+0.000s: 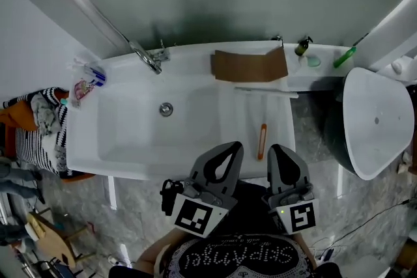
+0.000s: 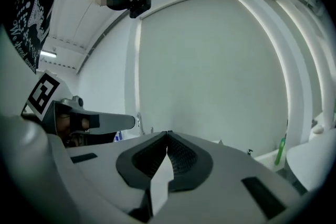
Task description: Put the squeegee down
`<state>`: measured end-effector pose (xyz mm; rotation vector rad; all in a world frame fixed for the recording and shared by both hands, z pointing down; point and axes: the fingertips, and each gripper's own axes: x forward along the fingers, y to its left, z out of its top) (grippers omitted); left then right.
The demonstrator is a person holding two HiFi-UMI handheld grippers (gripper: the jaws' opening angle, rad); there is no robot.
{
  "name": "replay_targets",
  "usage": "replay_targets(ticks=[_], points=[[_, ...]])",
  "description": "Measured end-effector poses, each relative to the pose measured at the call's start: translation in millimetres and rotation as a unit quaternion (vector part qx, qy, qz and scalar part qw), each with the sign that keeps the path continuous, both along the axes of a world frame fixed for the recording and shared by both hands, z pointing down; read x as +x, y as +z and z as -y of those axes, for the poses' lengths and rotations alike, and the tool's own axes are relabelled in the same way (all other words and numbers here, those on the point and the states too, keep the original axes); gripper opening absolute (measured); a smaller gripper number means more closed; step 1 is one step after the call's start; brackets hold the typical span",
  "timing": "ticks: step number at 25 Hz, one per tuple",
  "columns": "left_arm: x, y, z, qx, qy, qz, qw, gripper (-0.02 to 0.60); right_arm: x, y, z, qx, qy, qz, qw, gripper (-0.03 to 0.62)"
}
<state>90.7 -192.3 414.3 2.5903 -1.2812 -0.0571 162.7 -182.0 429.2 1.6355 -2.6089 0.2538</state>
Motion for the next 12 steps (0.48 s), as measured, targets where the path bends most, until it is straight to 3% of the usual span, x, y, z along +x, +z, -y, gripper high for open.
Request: replay_targets(ticks=[3, 7, 12], points=[[3, 10, -9, -0.001, 0.010, 0.004, 0.9999, 0.006, -7, 13, -7, -0.015, -0.009, -0.003, 1.000, 0.021], [15, 31, -17, -0.003, 0.041, 0.044, 0.9982, 0.006, -7, 21, -8, -0.028, -0.009, 0.001, 1.000, 0.021], [13, 36, -14, -0.027, 0.026, 0.029, 0.9989, 0.005, -11, 22, -12, -0.028, -0.023, -0.002, 0.999, 0.020]])
